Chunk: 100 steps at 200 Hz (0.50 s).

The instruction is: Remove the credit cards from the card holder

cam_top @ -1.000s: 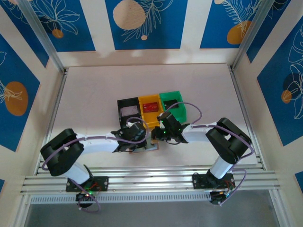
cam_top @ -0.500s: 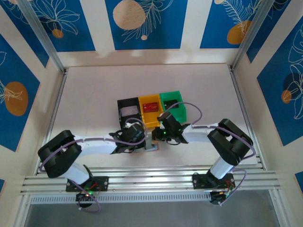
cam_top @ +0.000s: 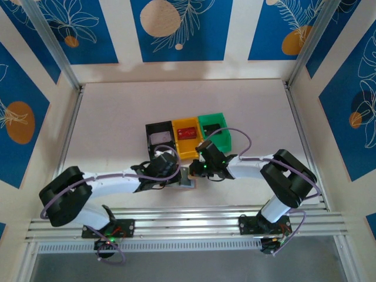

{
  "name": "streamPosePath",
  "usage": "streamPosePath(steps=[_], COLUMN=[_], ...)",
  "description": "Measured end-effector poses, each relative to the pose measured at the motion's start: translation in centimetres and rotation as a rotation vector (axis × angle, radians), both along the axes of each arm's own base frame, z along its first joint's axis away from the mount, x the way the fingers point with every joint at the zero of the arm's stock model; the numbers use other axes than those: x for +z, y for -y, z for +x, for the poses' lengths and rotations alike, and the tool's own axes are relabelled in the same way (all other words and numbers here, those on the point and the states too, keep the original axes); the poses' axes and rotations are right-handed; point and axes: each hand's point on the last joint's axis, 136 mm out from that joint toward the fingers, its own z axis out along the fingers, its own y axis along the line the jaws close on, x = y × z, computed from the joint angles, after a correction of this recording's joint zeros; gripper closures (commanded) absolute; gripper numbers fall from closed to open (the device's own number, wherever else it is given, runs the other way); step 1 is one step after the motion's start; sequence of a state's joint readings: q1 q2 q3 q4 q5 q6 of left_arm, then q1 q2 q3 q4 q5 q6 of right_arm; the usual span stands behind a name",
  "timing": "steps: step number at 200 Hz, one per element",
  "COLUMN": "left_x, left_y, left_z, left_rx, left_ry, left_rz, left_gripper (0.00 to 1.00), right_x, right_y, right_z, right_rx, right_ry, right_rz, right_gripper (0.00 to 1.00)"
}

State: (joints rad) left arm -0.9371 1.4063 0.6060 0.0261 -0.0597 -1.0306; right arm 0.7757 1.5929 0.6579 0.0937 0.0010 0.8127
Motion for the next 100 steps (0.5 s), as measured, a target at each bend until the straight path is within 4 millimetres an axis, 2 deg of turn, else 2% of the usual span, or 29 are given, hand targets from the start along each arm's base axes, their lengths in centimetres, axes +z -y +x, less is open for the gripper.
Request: streamPosePath(steps=[48,100], left_x=[0.4,1.3], left_y=[-0.3,-0.3], left_z=[-0.2,-0.2], left_rx=[-0.009,-0.014], left_ry=[0.020,0.042], left_rz=[-0.014,-0.036], left_gripper=[1.00,1.00], right_x=[0.7,0.9], right_y=[0.0,0.3], right_z=[-1.8,-2.1], right_rx=[0.045,0.051], right_ry=[-0.011,-0.017], right_rz=[-0.020,-0.031], right_gripper=[0.96,0.96])
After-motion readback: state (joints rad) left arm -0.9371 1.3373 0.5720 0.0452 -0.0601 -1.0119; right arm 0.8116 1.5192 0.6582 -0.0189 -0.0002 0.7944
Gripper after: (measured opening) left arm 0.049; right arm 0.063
